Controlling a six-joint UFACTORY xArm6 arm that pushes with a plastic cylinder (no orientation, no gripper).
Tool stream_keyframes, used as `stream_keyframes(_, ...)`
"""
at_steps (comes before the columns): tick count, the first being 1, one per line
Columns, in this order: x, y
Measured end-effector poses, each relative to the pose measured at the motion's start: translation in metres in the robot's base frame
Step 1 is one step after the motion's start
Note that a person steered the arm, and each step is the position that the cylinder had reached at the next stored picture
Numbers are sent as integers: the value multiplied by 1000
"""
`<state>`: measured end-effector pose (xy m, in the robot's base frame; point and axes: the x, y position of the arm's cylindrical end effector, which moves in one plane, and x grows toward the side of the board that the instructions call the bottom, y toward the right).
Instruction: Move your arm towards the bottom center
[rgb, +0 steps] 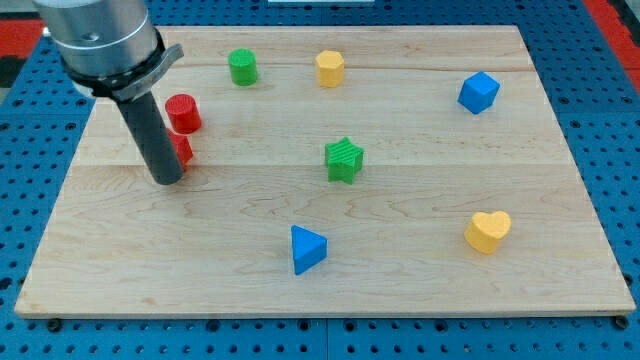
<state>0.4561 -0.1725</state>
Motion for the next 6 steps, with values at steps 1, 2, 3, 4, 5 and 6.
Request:
stream_keyframes(1,-14,1)
stream_keyframes(2,-23,6)
stream_keyframes(3,-17,6)
stream_keyframes(4,3,62)
stream_keyframes(5,28,163)
stream_keyframes(6,87,202)
